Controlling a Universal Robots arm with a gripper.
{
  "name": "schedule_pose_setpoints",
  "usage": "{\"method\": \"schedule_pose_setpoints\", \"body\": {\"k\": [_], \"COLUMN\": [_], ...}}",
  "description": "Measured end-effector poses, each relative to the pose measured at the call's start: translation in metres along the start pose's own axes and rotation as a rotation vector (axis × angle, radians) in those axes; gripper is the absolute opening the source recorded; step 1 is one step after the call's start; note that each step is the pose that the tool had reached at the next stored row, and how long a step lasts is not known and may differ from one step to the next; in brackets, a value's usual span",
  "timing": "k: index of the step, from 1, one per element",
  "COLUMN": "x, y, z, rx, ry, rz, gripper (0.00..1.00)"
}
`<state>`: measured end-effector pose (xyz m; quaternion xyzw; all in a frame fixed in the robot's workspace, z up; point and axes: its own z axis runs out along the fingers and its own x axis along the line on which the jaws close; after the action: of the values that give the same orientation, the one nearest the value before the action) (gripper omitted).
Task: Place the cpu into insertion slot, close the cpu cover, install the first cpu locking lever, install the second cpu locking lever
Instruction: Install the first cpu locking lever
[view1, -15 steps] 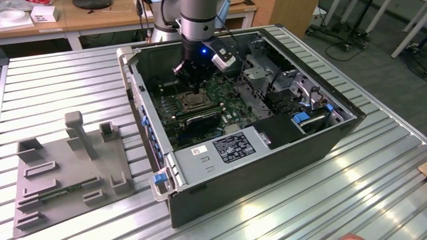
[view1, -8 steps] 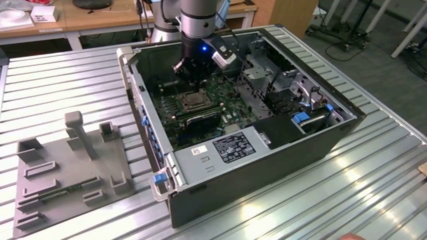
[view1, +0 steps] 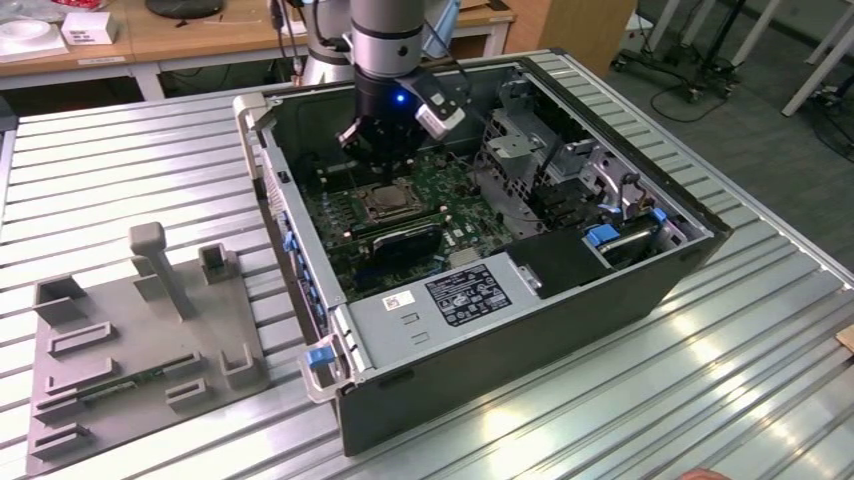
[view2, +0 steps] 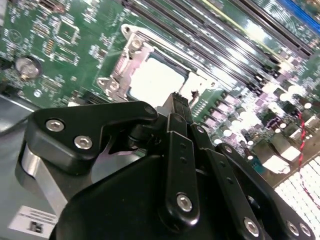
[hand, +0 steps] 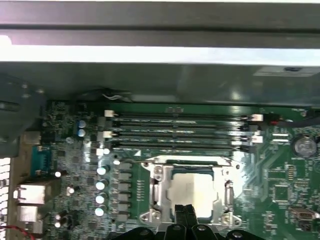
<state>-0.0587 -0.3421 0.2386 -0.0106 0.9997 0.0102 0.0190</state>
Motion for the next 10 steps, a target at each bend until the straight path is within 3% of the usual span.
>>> {"method": "schedule_pose_setpoints", "body": {"k": [4,10], "x": [0.0095,0.0103], "y": [0.0002,0.0003], "z": [-0.0003,-0.0042], "rx": [0.0001,-0.0053], "ry": [-0.0054,-0.0062], "rz": [0.000,0.000], "gripper": [0.10,0.10]}}
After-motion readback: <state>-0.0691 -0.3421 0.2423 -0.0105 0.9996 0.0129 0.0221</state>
